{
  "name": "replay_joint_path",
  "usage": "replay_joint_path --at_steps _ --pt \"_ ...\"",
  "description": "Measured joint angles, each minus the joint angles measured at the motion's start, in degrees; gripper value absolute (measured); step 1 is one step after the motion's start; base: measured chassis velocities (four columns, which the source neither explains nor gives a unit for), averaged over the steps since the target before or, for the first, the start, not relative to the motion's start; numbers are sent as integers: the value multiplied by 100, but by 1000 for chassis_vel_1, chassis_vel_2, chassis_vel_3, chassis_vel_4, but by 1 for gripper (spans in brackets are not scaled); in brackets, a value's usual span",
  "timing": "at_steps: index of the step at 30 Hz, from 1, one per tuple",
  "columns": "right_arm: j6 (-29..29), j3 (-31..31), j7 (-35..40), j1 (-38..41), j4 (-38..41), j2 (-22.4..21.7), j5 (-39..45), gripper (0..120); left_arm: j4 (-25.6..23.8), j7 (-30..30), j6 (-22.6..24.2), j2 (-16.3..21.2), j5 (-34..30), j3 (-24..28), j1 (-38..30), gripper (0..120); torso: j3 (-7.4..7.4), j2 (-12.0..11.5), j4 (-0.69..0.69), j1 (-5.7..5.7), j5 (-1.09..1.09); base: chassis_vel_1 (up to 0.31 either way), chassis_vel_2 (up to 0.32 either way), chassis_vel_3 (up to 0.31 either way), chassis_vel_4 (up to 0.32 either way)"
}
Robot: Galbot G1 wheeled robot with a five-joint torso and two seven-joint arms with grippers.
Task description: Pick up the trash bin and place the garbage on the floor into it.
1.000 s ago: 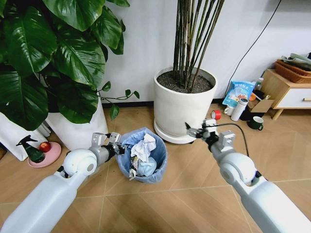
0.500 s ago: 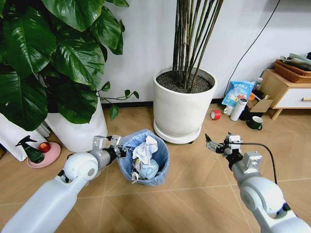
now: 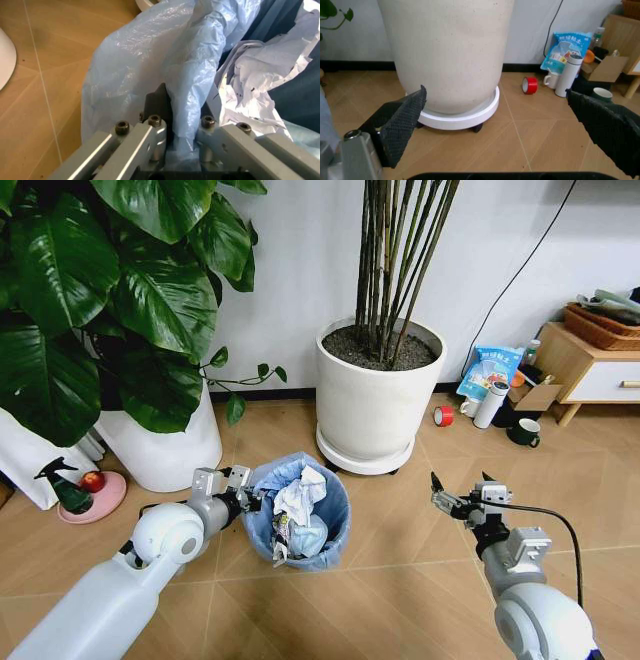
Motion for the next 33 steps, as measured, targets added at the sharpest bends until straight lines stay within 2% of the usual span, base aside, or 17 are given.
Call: replay_joint_path --at_steps 14,33 --pt "104 -123 -50 -297 103 60 -430 100 -47 -16 -9 -58 51 -19 74 2 1 0 0 0 0 65 -61 -69 61" --pt "178 -312 -57 -536 144 60 -621 100 -146 -27 -21 -216 157 -238 353 2 0 0 -1 0 1 170 -72 -169 78"
